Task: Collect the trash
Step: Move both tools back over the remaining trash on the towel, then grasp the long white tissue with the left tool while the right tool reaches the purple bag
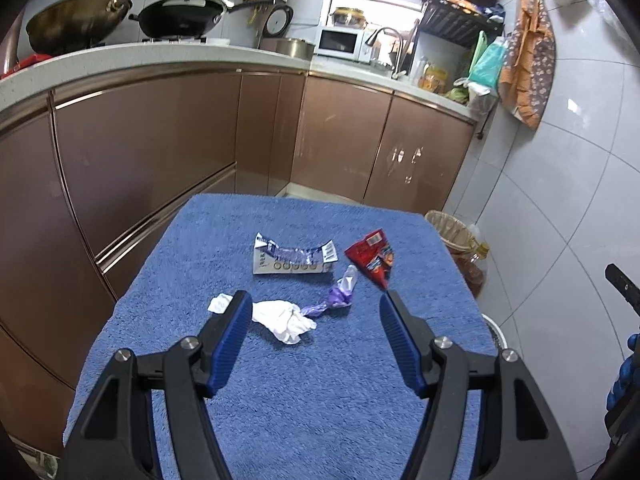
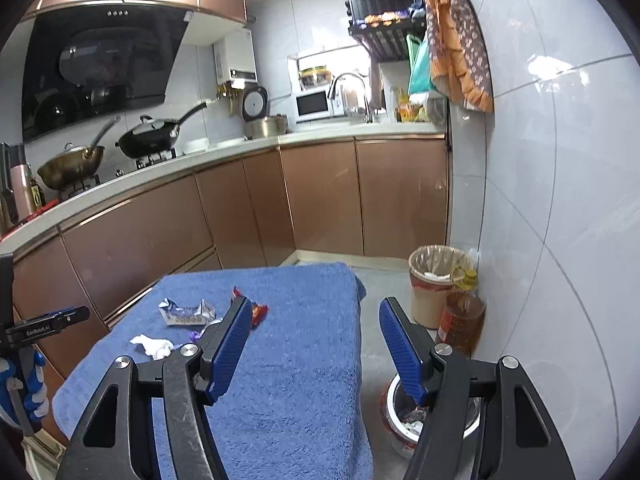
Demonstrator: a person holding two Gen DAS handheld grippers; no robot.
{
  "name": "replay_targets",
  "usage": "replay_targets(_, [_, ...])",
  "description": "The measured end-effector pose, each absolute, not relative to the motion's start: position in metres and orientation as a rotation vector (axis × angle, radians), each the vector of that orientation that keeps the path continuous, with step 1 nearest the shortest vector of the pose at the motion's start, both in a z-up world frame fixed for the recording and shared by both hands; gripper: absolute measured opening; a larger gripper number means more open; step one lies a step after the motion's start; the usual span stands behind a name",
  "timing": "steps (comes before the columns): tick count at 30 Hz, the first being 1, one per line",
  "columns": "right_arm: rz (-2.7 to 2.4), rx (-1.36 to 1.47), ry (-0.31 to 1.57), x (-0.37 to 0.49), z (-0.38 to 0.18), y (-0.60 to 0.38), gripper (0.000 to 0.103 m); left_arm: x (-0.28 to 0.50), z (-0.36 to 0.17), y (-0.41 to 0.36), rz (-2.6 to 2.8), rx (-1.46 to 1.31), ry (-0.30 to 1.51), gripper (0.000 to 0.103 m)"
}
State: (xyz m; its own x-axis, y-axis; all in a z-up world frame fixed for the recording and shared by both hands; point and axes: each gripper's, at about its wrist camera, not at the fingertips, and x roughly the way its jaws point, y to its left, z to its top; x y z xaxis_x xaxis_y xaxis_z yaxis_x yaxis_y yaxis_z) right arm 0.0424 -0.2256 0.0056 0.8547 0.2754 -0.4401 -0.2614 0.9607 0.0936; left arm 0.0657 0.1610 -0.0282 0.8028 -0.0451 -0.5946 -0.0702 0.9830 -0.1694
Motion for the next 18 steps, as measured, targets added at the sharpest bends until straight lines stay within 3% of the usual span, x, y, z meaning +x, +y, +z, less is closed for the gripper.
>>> replay_targets(18, [0.33,0.032,0.636,0.1,-0.057,-0.204,0.064,0.112,-0.104,0.183,0.026,-0.268,0.804,0.064])
